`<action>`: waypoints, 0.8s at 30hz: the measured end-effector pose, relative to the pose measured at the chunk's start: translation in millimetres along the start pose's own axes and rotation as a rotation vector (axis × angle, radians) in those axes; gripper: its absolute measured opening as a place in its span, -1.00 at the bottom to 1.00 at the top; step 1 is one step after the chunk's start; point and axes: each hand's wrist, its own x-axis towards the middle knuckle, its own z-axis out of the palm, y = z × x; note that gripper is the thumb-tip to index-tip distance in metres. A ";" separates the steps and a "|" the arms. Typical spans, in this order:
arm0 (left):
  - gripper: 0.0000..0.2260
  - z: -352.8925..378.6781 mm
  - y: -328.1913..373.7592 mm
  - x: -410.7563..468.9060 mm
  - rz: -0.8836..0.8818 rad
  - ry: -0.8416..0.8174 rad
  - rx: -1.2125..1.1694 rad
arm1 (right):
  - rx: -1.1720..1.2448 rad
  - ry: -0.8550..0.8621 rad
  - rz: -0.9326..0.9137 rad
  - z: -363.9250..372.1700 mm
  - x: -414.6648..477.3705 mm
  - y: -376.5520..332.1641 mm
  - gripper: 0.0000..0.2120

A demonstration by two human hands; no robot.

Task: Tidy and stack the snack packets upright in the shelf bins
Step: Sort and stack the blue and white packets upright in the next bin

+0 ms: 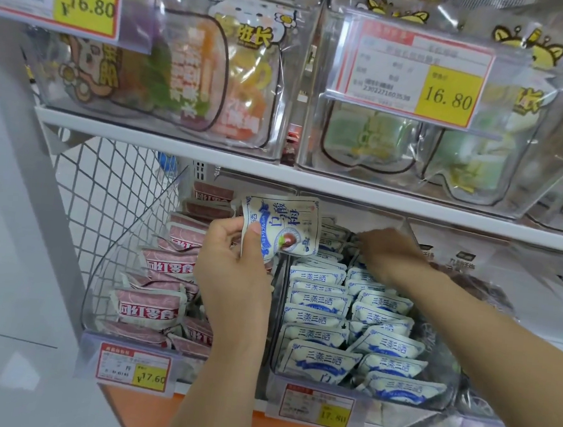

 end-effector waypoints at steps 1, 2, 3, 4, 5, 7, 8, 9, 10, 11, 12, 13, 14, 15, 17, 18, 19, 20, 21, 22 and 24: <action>-0.98 -0.1 0.2 0.1 -0.003 0.004 0.002 | 0.055 -0.095 -0.021 1.0 -1.7 -1.6 -0.67; -0.98 0.1 -0.3 -0.1 -0.001 0.008 0.009 | 0.098 -0.165 -0.037 0.3 -3.2 -2.5 -0.67; -0.97 0.5 -0.1 -1.0 0.000 0.009 0.015 | 0.125 -0.196 -0.040 -1.4 -4.2 -2.3 -0.64; -0.97 0.6 -0.8 -1.4 0.004 0.010 0.016 | 0.146 -0.200 -0.034 -4.2 -5.9 -2.5 -0.60; -0.98 0.4 -0.6 -1.8 0.004 0.011 0.012 | 0.155 -0.175 -0.029 -6.8 -7.6 -3.0 -0.56; -0.98 -0.4 -0.9 -2.0 -0.004 0.013 -0.003 | 0.134 -0.077 -0.049 -9.4 -11.1 -4.3 -0.50; -0.97 -0.3 -1.2 -1.7 -0.012 0.019 -0.016 | 0.143 -0.039 -0.064 -10.6 -12.1 -4.5 -0.50; -0.96 -0.5 -0.5 -1.7 -0.026 0.028 -0.033 | 0.173 -0.019 -0.076 -11.4 -11.8 -4.8 -0.50; -0.95 -0.5 0.1 -1.6 -0.039 0.041 -0.053 | 0.222 -0.018 -0.085 -11.9 -10.5 -5.1 -0.50; -0.94 -0.7 2.0 -2.1 -0.052 0.048 -0.075 | 0.283 -0.030 -0.091 -12.7 -8.3 -5.8 -0.50; -0.94 -0.7 3.7 -3.0 -0.061 0.051 -0.097 | 0.343 -0.041 -0.099 -13.1 -5.6 -6.8 -0.50; -0.95 -0.7 6.4 -4.4 -0.067 0.050 -0.115 | 0.395 -0.039 -0.114 -12.5 -2.0 -8.0 -0.50; -0.96 -0.6 8.1 -5.5 -0.069 0.049 -0.125 | 0.424 -0.032 -0.138 -11.4 1.6 -10.0 -0.50; -0.97 -0.6 10.4 -6.9 -0.071 0.049 -0.131 | 0.431 -0.028 -0.166 -9.5 5.9 -13.1 -0.53; -0.97 -1.0 12.4 -7.1 -0.073 0.065 -0.141 | 0.405 -0.043 -0.225 -5.3 13.6 -22.5 -0.58; -0.98 -1.2 11.6 -6.0 -0.075 0.082 -0.144 | 0.395 -0.055 -0.246 -3.8 16.3 -28.0 -0.59; -0.98 -1.6 10.9 -4.7 -0.081 0.102 -0.144 | 0.395 -0.061 -0.256 -3.8 17.5 -33.5 -0.60; -0.98 -2.3 8.9 -2.8 -0.085 0.122 -0.139 | 0.407 -0.055 -0.261 -4.3 18.0 -37.8 -0.61; -0.98 -3.2 7.4 -1.1 -0.091 0.138 -0.137 | 0.430 -0.044 -0.262 -5.2 17.8 -40.4 -0.62; -0.98 -3.8 5.8 0.4 -0.097 0.149 -0.141 | 0.470 -0.034 -0.256 -6.4 17.0 -41.2 -0.63; -0.96 -4.3 4.5 2.3 -0.104 0.159 -0.156 | 0.579 -0.018 -0.235 -9.5 15.8 -39.4 -0.66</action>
